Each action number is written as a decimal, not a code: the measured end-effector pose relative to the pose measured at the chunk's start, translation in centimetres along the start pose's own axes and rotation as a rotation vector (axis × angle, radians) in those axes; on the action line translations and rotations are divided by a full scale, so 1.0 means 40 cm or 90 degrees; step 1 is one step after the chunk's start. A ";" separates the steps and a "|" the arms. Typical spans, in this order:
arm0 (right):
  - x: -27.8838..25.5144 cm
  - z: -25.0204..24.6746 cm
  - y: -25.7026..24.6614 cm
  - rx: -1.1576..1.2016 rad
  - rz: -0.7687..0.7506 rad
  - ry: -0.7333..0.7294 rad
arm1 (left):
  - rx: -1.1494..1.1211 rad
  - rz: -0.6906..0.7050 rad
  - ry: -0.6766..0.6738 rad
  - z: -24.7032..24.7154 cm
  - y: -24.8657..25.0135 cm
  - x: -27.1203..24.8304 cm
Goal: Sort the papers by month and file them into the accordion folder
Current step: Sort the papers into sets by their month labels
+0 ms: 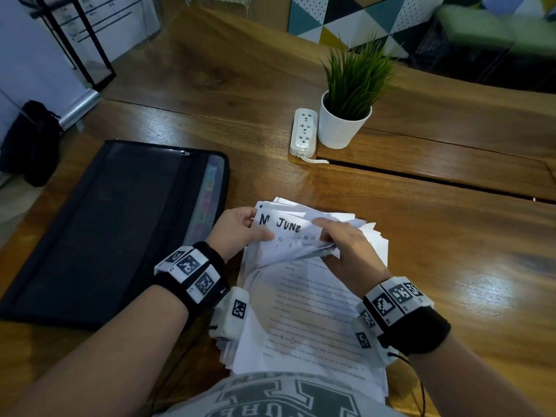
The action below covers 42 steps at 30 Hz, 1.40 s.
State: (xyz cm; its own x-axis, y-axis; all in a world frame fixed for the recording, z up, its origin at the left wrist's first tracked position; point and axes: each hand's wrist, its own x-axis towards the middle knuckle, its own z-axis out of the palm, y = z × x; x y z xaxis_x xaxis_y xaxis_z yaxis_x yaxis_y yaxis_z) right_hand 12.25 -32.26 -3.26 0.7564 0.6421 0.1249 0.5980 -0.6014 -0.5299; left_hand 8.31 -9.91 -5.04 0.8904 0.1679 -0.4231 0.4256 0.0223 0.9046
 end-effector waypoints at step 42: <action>-0.002 -0.053 0.008 -0.044 -0.086 -0.125 | 0.376 -0.018 0.053 0.063 -0.024 0.045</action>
State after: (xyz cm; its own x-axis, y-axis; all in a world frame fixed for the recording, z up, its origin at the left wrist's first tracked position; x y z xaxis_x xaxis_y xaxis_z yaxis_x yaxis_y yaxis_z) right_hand 12.93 -33.51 -1.65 0.6061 0.7951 0.0216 0.7122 -0.5304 -0.4598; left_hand 9.91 -12.13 -6.81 0.8719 0.2523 -0.4197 0.4879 -0.5200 0.7011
